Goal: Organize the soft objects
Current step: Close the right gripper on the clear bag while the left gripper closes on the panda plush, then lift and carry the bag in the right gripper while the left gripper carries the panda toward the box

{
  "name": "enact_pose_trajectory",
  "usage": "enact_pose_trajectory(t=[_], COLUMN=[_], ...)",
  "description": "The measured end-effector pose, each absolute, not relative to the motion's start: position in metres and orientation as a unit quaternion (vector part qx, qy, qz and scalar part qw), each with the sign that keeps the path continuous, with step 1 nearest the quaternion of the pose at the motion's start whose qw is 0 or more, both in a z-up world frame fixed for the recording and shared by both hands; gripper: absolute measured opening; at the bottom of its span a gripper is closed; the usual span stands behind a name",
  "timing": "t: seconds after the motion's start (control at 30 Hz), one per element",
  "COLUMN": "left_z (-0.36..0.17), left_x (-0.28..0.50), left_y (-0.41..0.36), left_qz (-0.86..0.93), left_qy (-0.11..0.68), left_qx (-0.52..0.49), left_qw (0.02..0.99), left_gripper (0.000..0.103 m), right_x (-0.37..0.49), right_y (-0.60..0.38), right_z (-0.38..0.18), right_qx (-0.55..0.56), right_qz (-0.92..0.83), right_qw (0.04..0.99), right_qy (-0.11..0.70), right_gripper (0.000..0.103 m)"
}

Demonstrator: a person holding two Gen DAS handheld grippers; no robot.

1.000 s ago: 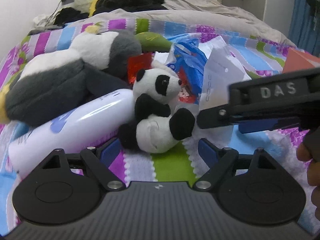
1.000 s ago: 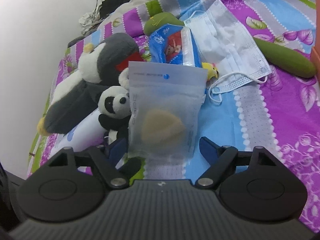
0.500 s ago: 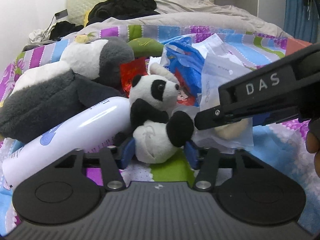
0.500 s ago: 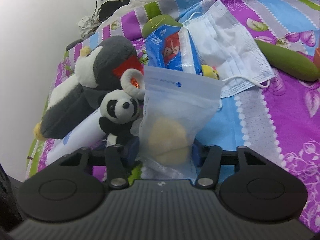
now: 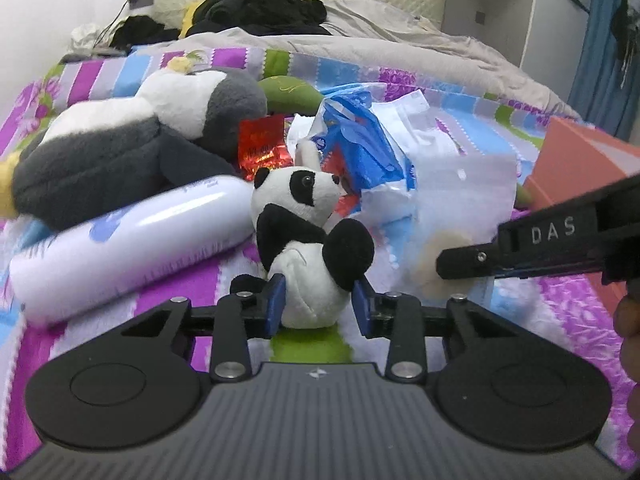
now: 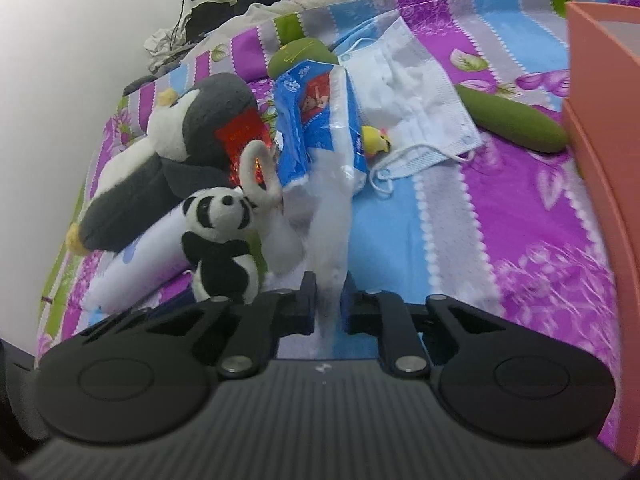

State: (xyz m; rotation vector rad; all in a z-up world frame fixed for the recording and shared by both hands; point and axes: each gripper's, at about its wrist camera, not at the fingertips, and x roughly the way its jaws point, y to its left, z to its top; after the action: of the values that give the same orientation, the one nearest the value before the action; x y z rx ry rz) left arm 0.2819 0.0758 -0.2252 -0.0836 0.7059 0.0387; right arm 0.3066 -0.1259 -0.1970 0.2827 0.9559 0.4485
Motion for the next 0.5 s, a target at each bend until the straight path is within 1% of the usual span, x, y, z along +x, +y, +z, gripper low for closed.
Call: enact_pose_trajectory(t=[0.37, 0.5], left_z=[-0.199, -0.194], left_x=[0.207, 0.178], left_y=[0.061, 0.048], left_qz=[0.000, -0.010], left_qy=[0.348, 0.351], left_qx=[-0.103, -0.109], left_qw=[0.932, 0.930], left_gripper=[0.038, 0.038], right_x=[0.244, 0.222], right_y=[-0.149, -0.157], right_z=[-0.178, -0.172], right_qx=[0.119, 0.108], right_qz=[0.204, 0.202], right_qw=[0.860, 0.861], right_qy=[0.452, 0.453], right_gripper=[0.014, 0.014])
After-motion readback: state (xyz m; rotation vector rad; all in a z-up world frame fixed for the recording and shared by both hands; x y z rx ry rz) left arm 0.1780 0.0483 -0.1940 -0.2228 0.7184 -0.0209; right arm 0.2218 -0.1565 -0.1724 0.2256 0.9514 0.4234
